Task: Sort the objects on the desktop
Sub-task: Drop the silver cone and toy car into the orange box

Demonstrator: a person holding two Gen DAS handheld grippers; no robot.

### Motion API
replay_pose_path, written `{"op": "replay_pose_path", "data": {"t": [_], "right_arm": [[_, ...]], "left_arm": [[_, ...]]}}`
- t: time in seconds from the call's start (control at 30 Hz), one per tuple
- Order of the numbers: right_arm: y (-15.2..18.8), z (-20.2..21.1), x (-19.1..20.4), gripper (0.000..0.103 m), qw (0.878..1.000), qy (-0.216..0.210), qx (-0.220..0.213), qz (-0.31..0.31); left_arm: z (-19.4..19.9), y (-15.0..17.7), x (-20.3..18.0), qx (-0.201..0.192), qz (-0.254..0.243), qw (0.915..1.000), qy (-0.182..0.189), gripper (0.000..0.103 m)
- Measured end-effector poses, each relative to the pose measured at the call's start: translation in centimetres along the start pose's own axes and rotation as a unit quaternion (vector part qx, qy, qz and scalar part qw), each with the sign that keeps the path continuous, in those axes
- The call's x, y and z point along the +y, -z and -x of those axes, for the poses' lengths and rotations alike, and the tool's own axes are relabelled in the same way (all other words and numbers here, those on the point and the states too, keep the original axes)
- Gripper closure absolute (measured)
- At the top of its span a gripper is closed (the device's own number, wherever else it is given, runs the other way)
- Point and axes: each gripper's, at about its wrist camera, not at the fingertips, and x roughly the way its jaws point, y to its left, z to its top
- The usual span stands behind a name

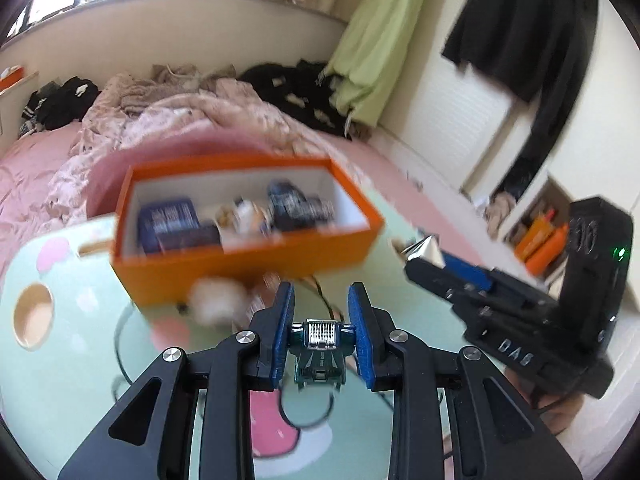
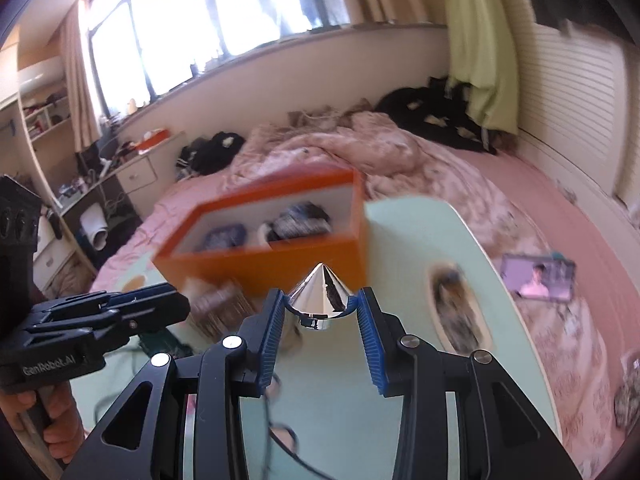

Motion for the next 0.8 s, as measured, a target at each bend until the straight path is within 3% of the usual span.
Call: {"op": "replay_pose_path", "data": {"t": [0.17, 0.27, 0.3, 0.33, 0.37, 0.43, 0.5, 0.57, 0.63, 0.7, 0.8], "right_arm": [[-4.5, -3.3, 1.8, 0.067, 1.000, -0.014, 0.008, 0.009], [-6.1, -6.2, 2.2, 0.066, 0.999, -0.020, 0.027, 0.006], [-6.3, -7.0, 2.2, 0.066, 0.999, -0.021, 0.037, 0.005], [-6.3, -7.7, 2.1, 0.065, 0.999, -0.021, 0.049, 0.003], [-6.1, -8.2, 1.8, 0.064, 0.998, -0.016, 0.062, -0.005], [-5.5, -8.0, 1.3, 0.061, 0.998, -0.020, 0.062, -0.016], [-4.4, -7.1, 1.0, 0.046, 0.998, -0.018, 0.050, -0.018], [-3.1, -5.8, 0.9, 0.045, 0.999, -0.011, 0.040, -0.012], [-1.7, -4.4, 1.1, 0.041, 0.999, -0.007, 0.039, -0.004], [0.2, -3.2, 1.5, 0.030, 0.999, -0.002, 0.046, 0.007], [3.4, -2.0, 2.3, 0.027, 0.998, 0.010, 0.064, 0.026]], "left_arm": [[-0.2, -5.2, 2.1, -0.040, 0.008, 0.9984, -0.040, 0.074], [-1.0, -6.8, 3.7, -0.060, 0.024, 0.9963, -0.056, 0.073], [-1.2, -7.0, 4.0, -0.064, 0.029, 0.9959, -0.057, 0.071], [-1.5, -7.0, 4.3, -0.060, 0.033, 0.9958, -0.061, 0.059], [-1.8, -6.8, 4.5, -0.050, 0.033, 0.9960, -0.067, 0.050], [-1.4, -6.1, 4.6, -0.054, 0.029, 0.9955, -0.073, 0.044], [-0.5, -5.0, 4.8, -0.065, 0.026, 0.9945, -0.078, 0.040], [0.3, -3.6, 5.0, -0.062, 0.028, 0.9946, -0.078, 0.033], [0.9, -2.2, 5.0, -0.051, 0.030, 0.9950, -0.081, 0.033], [1.2, -0.4, 4.6, -0.029, 0.024, 0.9950, -0.092, 0.033], [1.2, 3.1, 3.5, 0.001, -0.003, 0.9943, -0.106, 0.032]]}}
